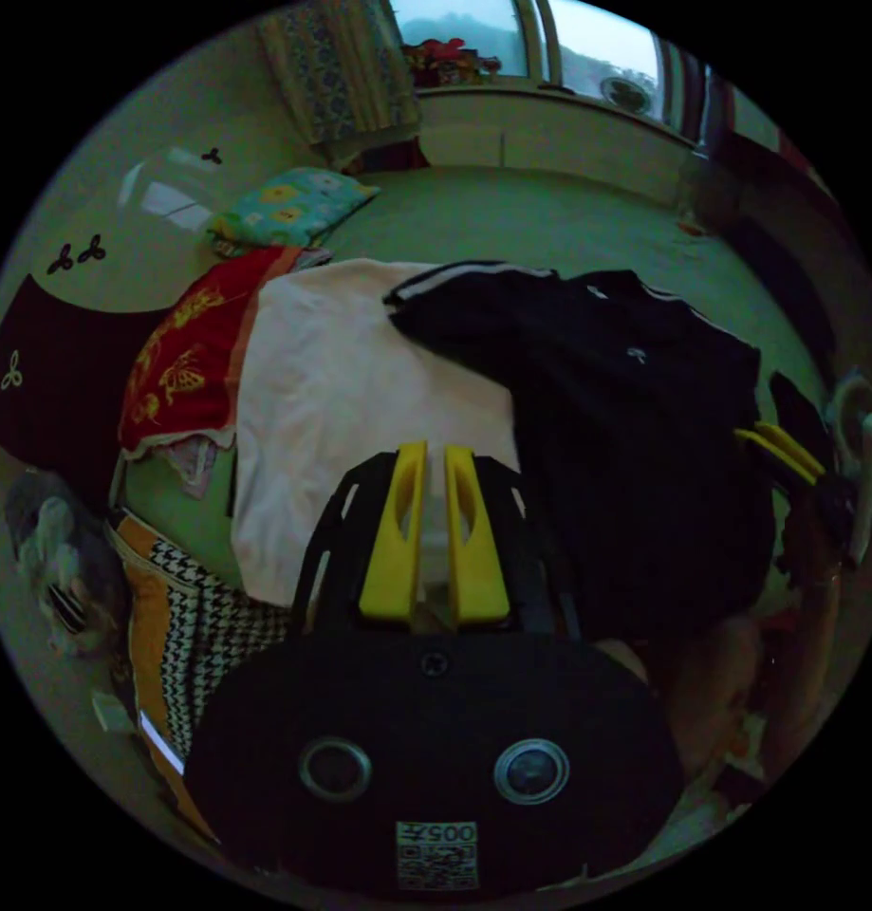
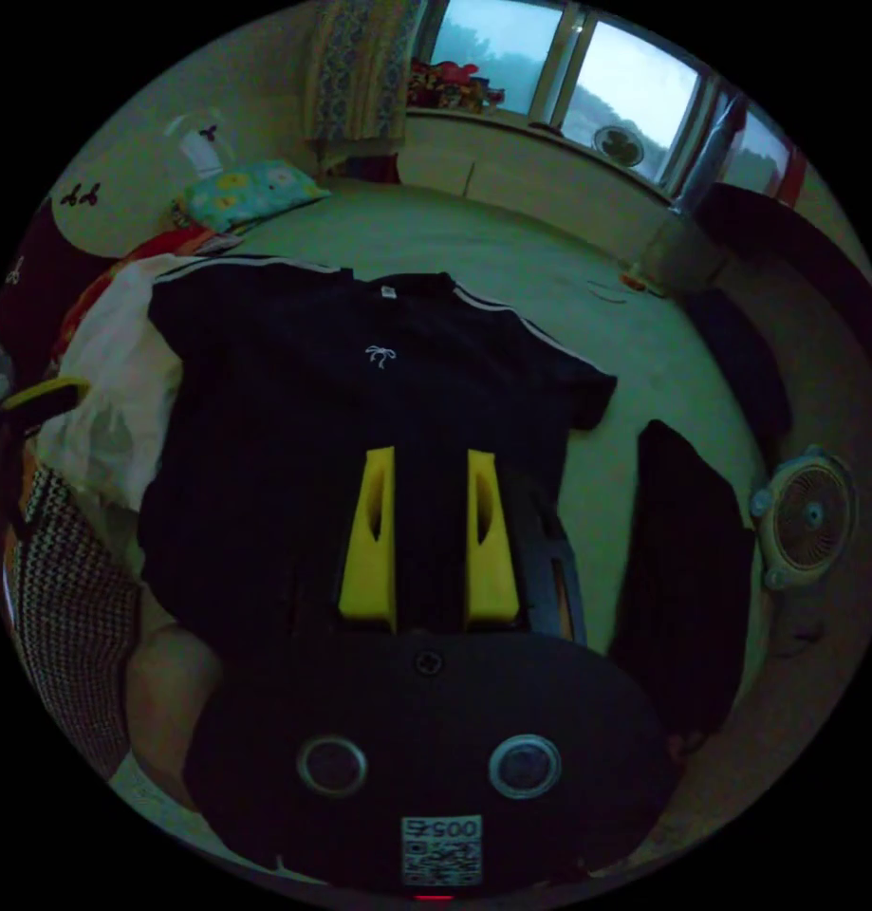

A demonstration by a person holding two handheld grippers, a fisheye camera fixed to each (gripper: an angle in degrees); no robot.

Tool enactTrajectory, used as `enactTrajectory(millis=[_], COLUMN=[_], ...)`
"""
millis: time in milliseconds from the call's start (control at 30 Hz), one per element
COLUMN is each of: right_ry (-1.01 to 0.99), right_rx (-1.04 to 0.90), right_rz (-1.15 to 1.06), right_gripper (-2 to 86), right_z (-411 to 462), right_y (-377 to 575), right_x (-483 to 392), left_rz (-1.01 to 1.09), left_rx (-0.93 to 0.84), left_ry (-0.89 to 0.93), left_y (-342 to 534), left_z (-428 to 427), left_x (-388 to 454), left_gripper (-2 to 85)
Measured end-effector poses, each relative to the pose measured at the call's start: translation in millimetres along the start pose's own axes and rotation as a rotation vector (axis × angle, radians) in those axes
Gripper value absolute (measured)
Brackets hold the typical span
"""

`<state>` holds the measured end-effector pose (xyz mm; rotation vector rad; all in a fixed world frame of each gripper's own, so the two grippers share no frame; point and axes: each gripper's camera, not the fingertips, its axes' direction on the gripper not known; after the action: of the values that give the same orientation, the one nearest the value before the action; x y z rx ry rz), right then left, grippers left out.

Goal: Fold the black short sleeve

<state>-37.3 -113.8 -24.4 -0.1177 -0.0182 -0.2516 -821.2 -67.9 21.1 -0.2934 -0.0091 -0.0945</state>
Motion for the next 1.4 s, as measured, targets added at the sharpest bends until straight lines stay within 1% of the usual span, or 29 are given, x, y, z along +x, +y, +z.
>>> enactTrajectory(millis=[100,267,400,567,667,800,933,1033,1133,1200,1267,1400], right_ry=[0.043,0.056,0.024,-0.029,-0.035,-0.133,-0.132,-0.121,-0.106,-0.181,-0.189,-0.249], right_rx=[-0.028,-0.09,-0.131,-0.135,-0.144,-0.18,-0.197,-0.192,-0.193,-0.192,-0.175,-0.103], right_rz=[0.035,0.098,0.15,0.197,0.2,0.239,0.229,0.216,0.204,0.179,0.186,0.164], right_gripper=[7.7,8.1,8.2,9.0,10.0,10.7,10.3,9.2,5.8,0.6,-0.6,-0.9], right_z=[-21,-42,-55,-69,-72,-69,-69,-73,-78,-85,-95,-131], right_y=[39,97,135,161,169,178,184,187,187,186,185,180], right_x=[22,51,73,97,108,126,139,152,169,183,196,230], left_rz=[0.038,0.074,0.068,0.052,0.048,0.046,0.023,0.049,0.064,0.074,0.071,0.117], left_rx=[-0.014,-0.064,-0.083,-0.09,-0.105,-0.136,-0.134,-0.129,-0.14,-0.154,-0.14,-0.077], left_ry=[0.044,0.091,0.123,0.172,0.154,0.154,0.185,0.199,0.198,0.214,0.214,0.2], left_y=[38,101,135,171,184,197,209,215,216,216,217,220], left_z=[-1,11,22,36,49,67,80,85,88,87,79,52], left_x=[17,49,64,83,97,113,125,136,149,156,165,176], left_gripper=[5.7,7.3,8.5,9.8,10.2,10.4,10.4,10.2,8.8,5.2,2.7,1.5])
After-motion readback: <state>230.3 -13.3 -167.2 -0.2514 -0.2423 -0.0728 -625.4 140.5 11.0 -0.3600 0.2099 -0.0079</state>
